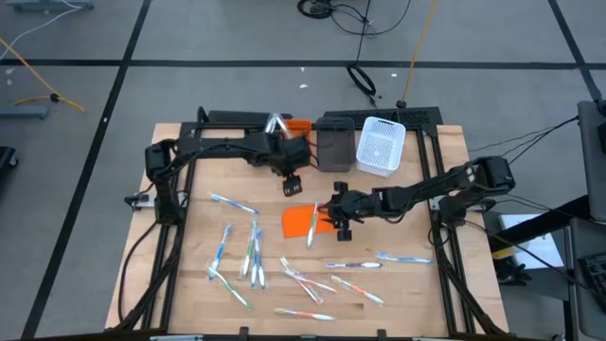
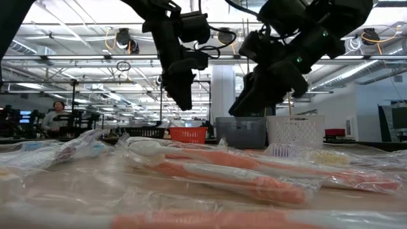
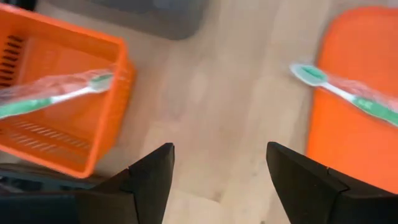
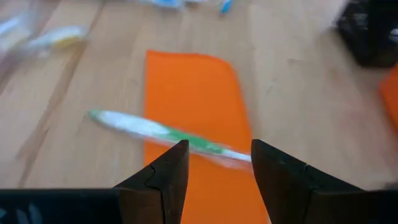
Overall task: Pick & Place Toothbrushes
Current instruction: Put the green toothbrush into the orange bin
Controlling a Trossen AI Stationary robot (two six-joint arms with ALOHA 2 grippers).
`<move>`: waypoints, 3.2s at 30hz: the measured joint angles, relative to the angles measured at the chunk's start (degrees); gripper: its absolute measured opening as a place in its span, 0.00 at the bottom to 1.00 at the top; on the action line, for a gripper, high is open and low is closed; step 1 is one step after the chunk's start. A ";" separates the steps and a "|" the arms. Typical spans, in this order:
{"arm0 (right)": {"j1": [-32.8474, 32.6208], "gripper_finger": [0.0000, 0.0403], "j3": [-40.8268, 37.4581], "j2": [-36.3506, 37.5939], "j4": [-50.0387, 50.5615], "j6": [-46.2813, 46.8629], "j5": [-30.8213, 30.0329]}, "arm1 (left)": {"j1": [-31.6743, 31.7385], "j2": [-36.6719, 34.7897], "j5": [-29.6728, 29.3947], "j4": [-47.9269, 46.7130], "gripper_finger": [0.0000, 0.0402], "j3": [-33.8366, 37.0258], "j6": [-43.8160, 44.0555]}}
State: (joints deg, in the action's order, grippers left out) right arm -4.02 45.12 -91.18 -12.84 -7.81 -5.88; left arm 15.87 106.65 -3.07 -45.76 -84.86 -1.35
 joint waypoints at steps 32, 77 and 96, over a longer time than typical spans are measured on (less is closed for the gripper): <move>-4.34 0.41 0.04 -15.67 -16.07 -10.90 -1.82 | -3.99 0.02 -0.09 -0.46 0.63 0.00 1.88; -4.31 0.01 -0.05 -7.02 -6.33 -3.40 1.53 | -3.97 0.04 -0.07 1.44 0.63 0.00 2.91; -3.45 0.24 0.02 -9.85 -7.47 -1.84 1.04 | -3.97 0.04 -0.07 1.90 0.63 0.00 2.91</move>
State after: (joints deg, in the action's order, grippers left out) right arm -7.46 45.15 -101.03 -20.31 -9.65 -4.84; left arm 11.90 106.69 -3.14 -43.86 -84.86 1.56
